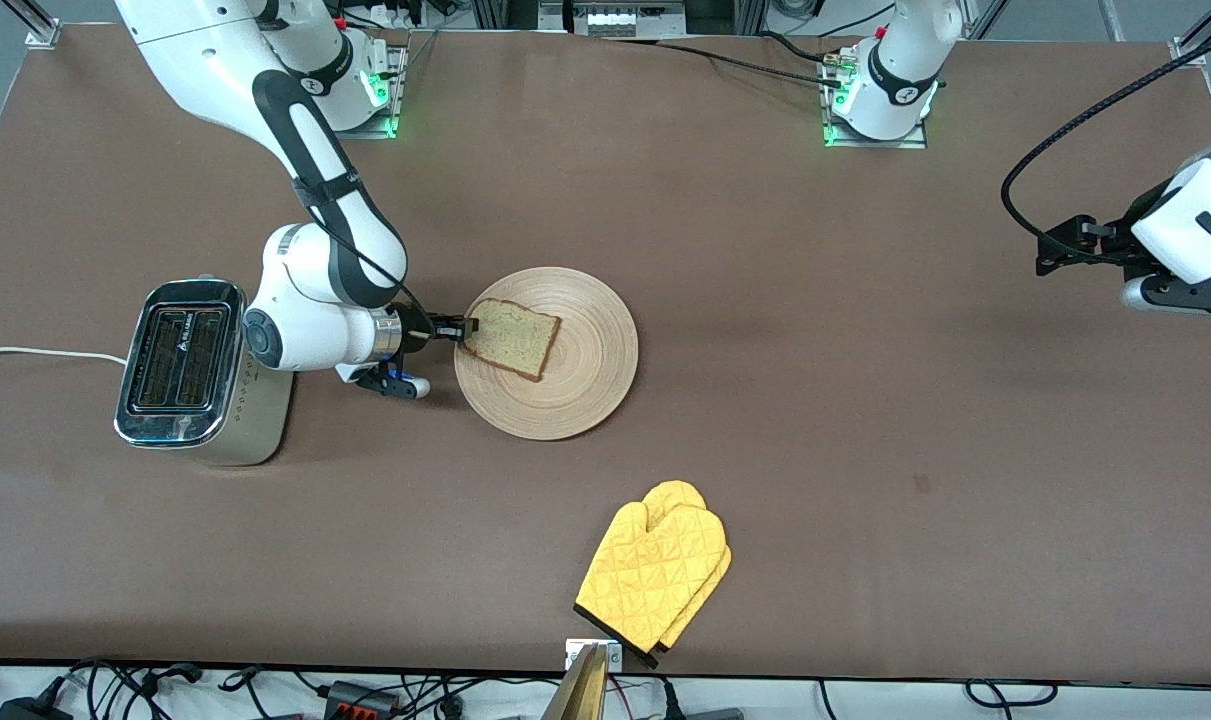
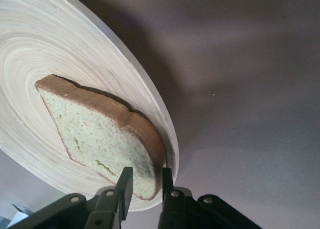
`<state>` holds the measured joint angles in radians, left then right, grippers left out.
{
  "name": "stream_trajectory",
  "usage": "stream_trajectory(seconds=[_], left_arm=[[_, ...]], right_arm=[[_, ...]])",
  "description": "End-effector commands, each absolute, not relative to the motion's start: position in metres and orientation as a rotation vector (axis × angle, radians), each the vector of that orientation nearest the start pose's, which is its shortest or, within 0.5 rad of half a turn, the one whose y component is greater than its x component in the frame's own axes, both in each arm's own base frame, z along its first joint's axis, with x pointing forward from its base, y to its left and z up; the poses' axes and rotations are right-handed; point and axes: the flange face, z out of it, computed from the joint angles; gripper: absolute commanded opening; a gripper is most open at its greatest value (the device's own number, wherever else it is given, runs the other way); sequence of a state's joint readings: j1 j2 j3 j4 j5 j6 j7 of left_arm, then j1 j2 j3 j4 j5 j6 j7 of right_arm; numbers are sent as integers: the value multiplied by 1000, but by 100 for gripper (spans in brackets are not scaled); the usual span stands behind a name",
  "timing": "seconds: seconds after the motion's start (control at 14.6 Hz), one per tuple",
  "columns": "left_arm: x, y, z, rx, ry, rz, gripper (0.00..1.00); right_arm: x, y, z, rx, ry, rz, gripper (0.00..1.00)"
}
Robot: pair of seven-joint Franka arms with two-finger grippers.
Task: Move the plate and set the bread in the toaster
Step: 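Grasp the bread slice with the right gripper while the left gripper withdraws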
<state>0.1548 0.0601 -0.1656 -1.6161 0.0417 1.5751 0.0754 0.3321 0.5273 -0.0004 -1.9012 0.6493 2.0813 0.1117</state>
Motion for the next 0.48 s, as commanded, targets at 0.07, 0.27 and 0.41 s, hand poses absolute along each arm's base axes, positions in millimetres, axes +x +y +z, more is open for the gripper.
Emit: stream_trajectory(seconds=[0.07, 0.27, 0.41], left_arm=[[571, 0, 575, -3119, 121, 67, 100], [575, 0, 578, -3121, 118, 59, 100], [575, 1, 580, -3126, 108, 52, 100]], right_arm=[[561, 234, 207, -2676, 230, 565, 31], [561, 239, 206, -2680, 223, 566, 31], [561, 239, 205, -2712, 186, 564, 30]])
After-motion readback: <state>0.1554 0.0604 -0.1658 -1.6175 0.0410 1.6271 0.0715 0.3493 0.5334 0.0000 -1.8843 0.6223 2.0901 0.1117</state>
